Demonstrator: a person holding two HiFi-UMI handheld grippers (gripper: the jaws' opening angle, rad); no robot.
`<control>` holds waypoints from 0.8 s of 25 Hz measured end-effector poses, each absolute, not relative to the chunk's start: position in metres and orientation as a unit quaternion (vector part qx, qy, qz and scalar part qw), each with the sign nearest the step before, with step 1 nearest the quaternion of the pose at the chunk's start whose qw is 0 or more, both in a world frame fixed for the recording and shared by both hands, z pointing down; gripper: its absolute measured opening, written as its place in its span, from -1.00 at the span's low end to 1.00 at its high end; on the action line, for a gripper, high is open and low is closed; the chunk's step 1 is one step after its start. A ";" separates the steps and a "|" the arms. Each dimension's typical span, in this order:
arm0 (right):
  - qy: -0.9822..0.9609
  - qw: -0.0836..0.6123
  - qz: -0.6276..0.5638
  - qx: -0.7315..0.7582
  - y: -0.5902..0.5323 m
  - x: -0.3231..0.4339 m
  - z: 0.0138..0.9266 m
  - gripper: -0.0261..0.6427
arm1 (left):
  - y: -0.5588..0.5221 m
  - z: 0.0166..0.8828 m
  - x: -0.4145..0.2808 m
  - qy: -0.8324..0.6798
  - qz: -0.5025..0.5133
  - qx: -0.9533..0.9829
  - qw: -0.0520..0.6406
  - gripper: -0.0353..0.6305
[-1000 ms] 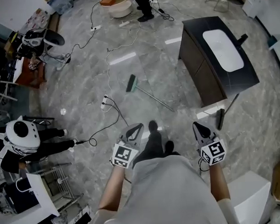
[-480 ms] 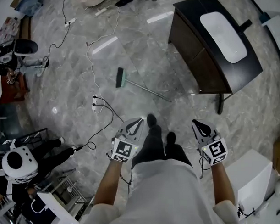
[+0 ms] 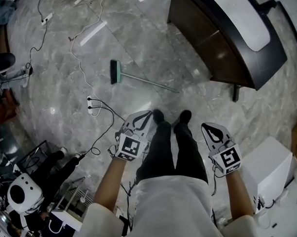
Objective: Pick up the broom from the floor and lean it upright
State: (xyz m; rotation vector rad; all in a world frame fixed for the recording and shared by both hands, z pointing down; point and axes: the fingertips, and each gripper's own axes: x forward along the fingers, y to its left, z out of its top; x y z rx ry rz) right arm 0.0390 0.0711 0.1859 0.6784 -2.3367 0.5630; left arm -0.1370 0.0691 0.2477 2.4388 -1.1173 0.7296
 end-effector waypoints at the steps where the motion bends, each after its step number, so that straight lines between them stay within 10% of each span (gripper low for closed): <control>1: -0.886 0.320 0.219 0.254 0.069 0.037 0.195 -0.92 | 0.064 0.260 -0.133 -0.388 0.263 0.864 0.184 -0.86; 20: -0.872 0.331 0.295 0.210 -0.009 0.061 0.462 -0.92 | 0.007 0.575 -0.098 -0.350 0.364 0.828 0.245 -0.86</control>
